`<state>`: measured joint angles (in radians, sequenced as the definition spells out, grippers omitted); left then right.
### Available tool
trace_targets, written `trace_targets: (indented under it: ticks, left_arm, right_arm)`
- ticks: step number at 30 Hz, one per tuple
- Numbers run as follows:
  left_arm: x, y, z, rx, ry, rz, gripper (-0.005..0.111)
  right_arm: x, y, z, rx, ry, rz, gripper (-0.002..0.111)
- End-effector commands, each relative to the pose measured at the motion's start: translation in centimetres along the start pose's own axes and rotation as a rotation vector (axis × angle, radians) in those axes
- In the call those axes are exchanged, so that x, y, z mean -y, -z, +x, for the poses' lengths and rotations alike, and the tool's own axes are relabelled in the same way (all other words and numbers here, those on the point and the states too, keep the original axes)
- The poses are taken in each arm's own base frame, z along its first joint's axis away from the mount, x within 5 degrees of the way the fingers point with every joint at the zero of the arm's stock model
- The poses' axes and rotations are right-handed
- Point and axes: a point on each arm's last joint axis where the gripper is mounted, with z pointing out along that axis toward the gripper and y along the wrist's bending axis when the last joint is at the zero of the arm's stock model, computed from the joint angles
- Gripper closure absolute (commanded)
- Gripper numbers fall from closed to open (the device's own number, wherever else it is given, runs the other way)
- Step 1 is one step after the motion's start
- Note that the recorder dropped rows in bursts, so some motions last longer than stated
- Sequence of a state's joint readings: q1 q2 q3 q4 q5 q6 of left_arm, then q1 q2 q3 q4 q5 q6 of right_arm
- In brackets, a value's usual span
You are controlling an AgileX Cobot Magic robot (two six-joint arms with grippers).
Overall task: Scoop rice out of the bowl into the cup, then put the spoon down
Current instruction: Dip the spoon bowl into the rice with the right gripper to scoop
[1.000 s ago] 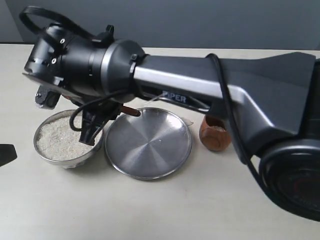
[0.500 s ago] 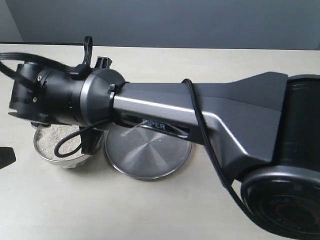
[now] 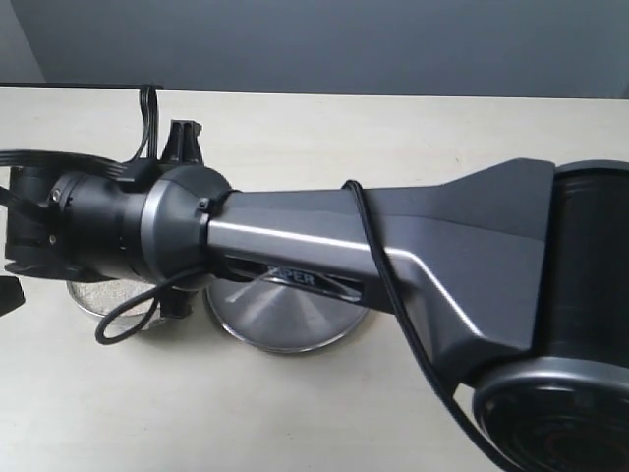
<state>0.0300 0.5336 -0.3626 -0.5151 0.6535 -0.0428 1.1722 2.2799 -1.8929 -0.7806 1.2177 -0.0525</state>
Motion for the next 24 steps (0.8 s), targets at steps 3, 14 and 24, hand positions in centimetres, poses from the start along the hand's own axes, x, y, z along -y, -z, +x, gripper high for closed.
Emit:
trace_targets:
  ticks: [3, 14, 24]
  left_arm:
    - [-0.1, 0.0, -0.4, 0.036, -0.034, -0.017, 0.106]
    - [-0.1, 0.0, -0.5, 0.048, -0.036, -0.019, 0.106]
    - [-0.1, 0.0, -0.5, 0.048, -0.035, -0.017, 0.106]
  right_arm:
    - [-1.8, -1.3, 1.1, -0.066, 0.063, -0.020, 0.109]
    - [-1.5, -1.2, 2.0, -0.087, 0.116, 0.058, 0.109]
    - [-4.0, -1.4, 1.2, -0.088, 0.145, 0.007, 0.109]
